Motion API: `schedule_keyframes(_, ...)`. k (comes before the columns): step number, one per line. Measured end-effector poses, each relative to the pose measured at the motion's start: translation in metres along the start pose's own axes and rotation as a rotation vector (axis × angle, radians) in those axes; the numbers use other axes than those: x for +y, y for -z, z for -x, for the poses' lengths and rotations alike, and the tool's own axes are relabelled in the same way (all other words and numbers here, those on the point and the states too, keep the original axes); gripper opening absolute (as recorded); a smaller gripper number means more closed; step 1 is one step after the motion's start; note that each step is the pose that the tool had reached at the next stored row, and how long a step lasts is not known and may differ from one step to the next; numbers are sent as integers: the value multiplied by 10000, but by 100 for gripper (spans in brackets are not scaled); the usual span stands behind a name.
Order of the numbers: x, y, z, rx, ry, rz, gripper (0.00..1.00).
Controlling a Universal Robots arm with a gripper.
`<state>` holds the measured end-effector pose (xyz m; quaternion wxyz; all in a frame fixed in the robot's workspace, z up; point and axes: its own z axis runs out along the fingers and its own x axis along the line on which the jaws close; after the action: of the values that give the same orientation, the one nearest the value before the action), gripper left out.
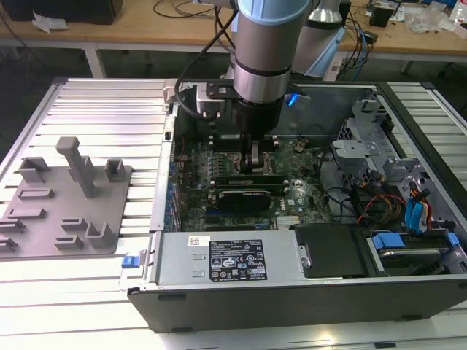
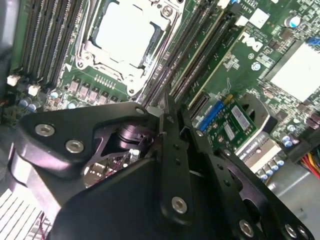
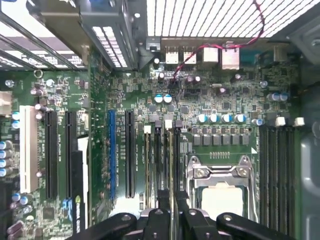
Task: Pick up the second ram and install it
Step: 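Insert the second ram into the second slot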
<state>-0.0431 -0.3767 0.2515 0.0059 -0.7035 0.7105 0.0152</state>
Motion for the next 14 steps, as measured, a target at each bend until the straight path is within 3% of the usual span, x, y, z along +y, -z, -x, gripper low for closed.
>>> schedule_keyframes(2, -25, 2, 0, 4, 1, 1, 16)
schedule_keyframes(6, -157, 3, 1, 4, 0, 4, 16)
schedule_keyframes(9, -168, 3, 1, 3, -1, 4, 16)
schedule_keyframes(11, -170, 3, 1, 3, -1, 4, 8)
schedule_keyframes(14, -172, 3, 1, 3, -1, 4, 8)
